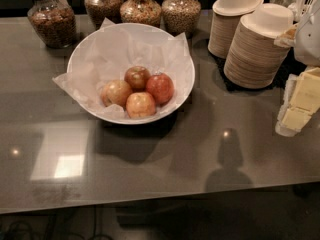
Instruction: Pick apple from white bowl
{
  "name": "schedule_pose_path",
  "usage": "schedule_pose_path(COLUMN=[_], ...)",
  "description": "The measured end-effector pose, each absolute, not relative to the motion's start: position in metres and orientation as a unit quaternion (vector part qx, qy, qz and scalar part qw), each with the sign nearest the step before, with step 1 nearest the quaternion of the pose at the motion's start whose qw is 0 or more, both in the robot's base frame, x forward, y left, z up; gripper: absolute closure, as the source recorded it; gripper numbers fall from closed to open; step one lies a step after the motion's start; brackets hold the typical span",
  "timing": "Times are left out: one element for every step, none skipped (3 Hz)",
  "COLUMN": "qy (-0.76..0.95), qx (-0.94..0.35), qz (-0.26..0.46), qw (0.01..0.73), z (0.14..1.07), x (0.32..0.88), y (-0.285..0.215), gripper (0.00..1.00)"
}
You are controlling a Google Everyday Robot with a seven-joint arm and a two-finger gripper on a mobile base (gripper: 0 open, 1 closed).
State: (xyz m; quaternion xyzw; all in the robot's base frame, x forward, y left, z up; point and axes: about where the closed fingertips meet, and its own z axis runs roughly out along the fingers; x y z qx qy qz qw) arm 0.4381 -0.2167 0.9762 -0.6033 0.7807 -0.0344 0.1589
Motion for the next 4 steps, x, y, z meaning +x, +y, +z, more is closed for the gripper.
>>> schedule_pose_path(qy=[0.781,0.777,0.748,0.704], qx=[-0.603,-0.606,-0.632,-0.67], qz=[-0.034,-0.033,-0.019,0.001], qw=[0.159,0.169,0.204,0.236], z=[0.976,0.979,0.985,0.994], x=[0.438,0.442,0.46,0.477], y=[-0.217,-0.21,-0.175,-0.131], gripper=[0.0,0.0,0.0,0.0])
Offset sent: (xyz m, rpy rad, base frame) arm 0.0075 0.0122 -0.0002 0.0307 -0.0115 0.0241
